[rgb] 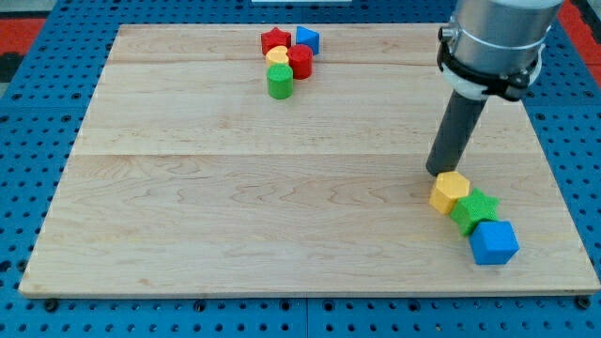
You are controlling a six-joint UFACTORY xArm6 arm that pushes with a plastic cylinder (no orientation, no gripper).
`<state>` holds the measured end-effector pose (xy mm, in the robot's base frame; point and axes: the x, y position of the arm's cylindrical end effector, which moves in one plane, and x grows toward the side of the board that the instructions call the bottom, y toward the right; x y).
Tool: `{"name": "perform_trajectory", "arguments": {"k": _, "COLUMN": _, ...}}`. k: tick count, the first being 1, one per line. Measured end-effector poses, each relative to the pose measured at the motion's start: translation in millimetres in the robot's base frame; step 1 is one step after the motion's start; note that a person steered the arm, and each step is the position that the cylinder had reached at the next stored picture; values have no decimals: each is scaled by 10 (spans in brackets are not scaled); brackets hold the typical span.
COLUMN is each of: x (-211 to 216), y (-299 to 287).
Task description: Push the red circle to the bottom center
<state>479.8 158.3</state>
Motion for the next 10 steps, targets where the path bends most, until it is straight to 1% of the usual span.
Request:
{"name": "perform_trajectory", "arguments": {"k": 1, "x": 16, "y": -11}}
{"name": "perform_trajectory", "arguments": {"k": 2, "x": -448, "y": 4}}
{"name": "perform_trajectory", "arguments": {"k": 3, "x": -1297, "y": -13}}
{"name": "perform_trajectory", "arguments": {"k": 4, "x": -2164, "y": -162}}
{"name": "perform_trajectory", "arguments": {"k": 5, "x": -2551, "y": -291}}
{"name": "perform_trajectory", "arguments": {"k": 6, "x": -2551, "y": -291}}
{"name": "perform_trajectory", "arguments": {"k": 7, "x": -2502, "y": -422}}
{"name": "perform_trajectory", "arguments": {"k": 9, "x": -2469, "y": -1478}}
{"name": "perform_trajectory", "arguments": {"k": 10, "x": -2469, "y": -1588}}
